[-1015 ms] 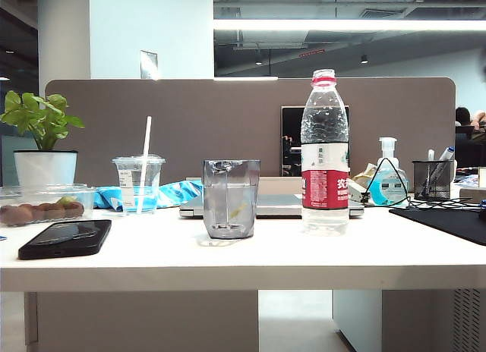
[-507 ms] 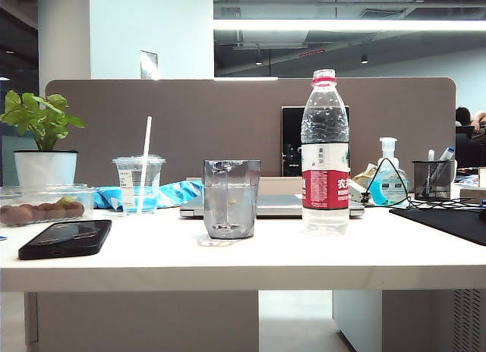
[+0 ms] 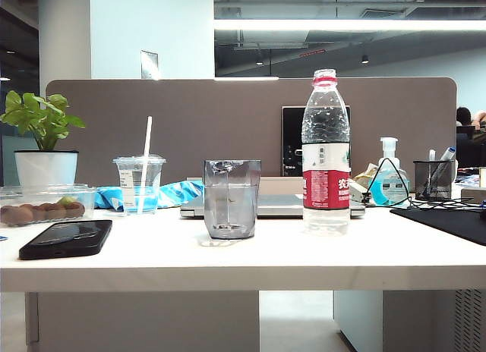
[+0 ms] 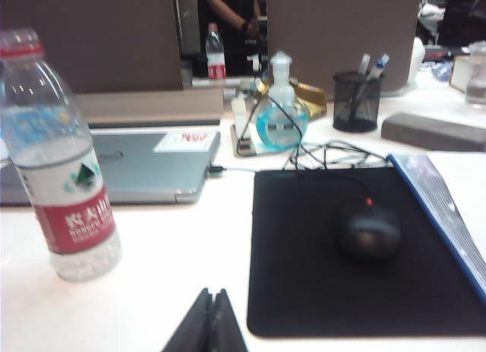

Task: Pick up the mineral water bottle on the table and pour water into the mug until it's half full.

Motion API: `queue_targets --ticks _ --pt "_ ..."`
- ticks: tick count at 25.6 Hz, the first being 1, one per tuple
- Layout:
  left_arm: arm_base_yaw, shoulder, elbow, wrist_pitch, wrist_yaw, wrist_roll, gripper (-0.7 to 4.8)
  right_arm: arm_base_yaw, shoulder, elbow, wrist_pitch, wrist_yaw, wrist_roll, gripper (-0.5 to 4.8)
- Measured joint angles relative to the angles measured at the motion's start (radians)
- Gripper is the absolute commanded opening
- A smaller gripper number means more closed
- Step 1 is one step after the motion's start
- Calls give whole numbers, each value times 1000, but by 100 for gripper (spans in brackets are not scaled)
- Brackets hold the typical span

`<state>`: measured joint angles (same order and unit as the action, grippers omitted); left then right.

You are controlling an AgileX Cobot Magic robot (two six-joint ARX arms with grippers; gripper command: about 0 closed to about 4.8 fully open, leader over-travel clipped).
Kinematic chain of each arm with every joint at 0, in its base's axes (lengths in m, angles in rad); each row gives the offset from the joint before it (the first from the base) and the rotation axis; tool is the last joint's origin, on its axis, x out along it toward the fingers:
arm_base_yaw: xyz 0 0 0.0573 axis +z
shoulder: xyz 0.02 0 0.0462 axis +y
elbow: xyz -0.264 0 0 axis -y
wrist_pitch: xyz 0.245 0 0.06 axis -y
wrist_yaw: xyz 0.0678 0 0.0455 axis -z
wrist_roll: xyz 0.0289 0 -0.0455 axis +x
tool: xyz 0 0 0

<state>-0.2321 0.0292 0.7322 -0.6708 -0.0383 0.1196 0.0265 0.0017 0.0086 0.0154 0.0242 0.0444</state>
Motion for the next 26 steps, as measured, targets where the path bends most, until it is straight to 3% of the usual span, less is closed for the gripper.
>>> queue_targets --ticks 20,26 --pt "0 0 0 1 0 5 -4 -2 0 0 -85 6 0 -6" --pt "27 2 -241 192 14 -1 -4 -2 0 0 -85 6 0 -6"
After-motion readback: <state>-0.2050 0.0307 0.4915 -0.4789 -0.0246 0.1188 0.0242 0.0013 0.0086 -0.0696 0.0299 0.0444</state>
